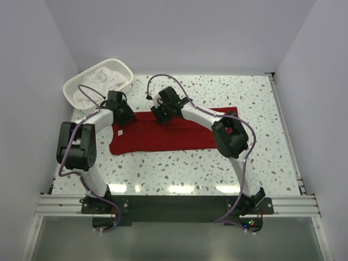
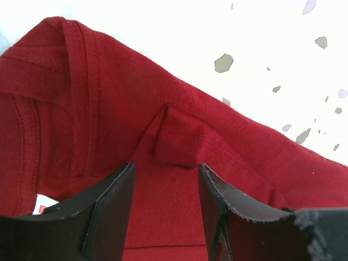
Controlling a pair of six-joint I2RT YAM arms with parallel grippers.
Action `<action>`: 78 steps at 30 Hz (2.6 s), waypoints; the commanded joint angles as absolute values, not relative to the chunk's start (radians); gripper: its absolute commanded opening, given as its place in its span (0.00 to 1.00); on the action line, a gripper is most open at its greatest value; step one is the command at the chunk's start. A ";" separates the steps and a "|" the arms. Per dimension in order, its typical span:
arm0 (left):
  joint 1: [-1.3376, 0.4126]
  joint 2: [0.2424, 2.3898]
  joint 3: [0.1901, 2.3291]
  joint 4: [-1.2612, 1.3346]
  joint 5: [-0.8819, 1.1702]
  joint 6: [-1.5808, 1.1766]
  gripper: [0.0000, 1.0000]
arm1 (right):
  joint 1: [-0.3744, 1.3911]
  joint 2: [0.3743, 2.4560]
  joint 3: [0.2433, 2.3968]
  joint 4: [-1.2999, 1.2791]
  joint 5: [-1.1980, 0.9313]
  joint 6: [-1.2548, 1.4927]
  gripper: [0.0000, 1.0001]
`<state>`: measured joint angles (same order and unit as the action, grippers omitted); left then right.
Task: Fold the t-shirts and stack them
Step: Fold the tshirt
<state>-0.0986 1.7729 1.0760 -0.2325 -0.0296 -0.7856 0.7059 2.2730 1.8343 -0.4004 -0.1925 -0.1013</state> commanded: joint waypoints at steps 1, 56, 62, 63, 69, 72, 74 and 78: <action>-0.092 1.782 1.114 -0.193 -0.031 -0.799 0.54 | 0.704 2.240 1.813 -0.359 -0.121 -0.109 0.31; -0.092 1.888 1.313 -0.304 -0.028 -0.699 0.00 | 0.703 2.221 1.891 -0.366 0.011 -0.121 0.05; -0.092 1.830 1.301 -0.334 -0.005 -0.692 0.00 | 0.703 2.183 1.875 -0.399 0.002 -0.117 0.05; -0.092 1.819 1.293 -0.340 -0.006 -0.690 0.00 | 0.704 2.178 1.871 -0.403 0.002 -0.114 0.05; -0.091 1.744 1.230 -0.364 -0.005 -0.673 0.00 | 0.710 2.132 1.842 -0.452 -0.067 -0.095 0.06; -0.091 1.707 1.184 -0.362 0.021 -0.672 0.00 | 0.719 2.109 1.819 -0.469 -0.077 -0.094 0.06; -0.091 1.683 1.160 -0.361 0.023 -0.666 0.00 | 0.724 2.105 1.810 -0.497 -0.086 -0.091 0.07; -0.089 1.651 1.105 -0.365 0.018 -0.654 0.00 | 0.747 2.091 1.778 -0.517 -0.081 -0.089 0.08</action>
